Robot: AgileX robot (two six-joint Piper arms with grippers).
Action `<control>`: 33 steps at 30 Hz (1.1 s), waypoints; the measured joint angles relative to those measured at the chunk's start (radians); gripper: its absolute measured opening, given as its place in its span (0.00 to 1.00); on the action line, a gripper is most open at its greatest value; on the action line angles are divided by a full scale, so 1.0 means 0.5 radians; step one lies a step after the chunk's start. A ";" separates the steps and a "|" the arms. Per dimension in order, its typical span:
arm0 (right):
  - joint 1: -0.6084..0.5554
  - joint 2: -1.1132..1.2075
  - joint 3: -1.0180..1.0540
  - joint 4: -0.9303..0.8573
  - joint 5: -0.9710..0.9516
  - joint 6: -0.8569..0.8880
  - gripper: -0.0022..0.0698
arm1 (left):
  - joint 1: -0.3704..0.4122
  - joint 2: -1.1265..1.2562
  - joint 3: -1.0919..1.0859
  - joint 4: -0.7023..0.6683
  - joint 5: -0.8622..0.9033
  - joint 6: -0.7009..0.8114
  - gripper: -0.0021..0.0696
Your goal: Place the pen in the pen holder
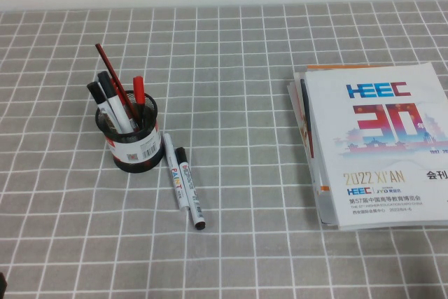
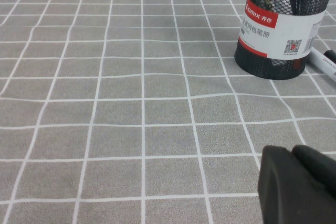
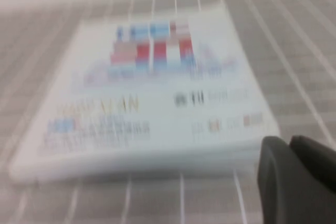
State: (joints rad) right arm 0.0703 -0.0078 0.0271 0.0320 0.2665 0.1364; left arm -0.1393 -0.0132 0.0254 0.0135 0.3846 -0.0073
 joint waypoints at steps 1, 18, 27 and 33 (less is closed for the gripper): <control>0.000 0.000 0.000 0.000 0.063 -0.009 0.01 | 0.000 0.000 0.000 0.000 0.000 0.000 0.02; 0.000 0.000 0.000 0.000 0.226 -0.215 0.01 | 0.000 0.000 0.000 0.000 0.000 0.000 0.02; 0.000 0.000 0.000 0.000 0.226 -0.215 0.01 | 0.000 0.000 0.000 0.000 0.000 0.000 0.02; 0.000 0.000 0.000 0.000 0.226 -0.215 0.01 | 0.000 0.000 0.000 0.000 0.000 0.000 0.02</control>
State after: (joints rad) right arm 0.0703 -0.0078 0.0271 0.0320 0.3794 0.0290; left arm -0.1393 -0.0132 0.0254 0.0135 0.3846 -0.0073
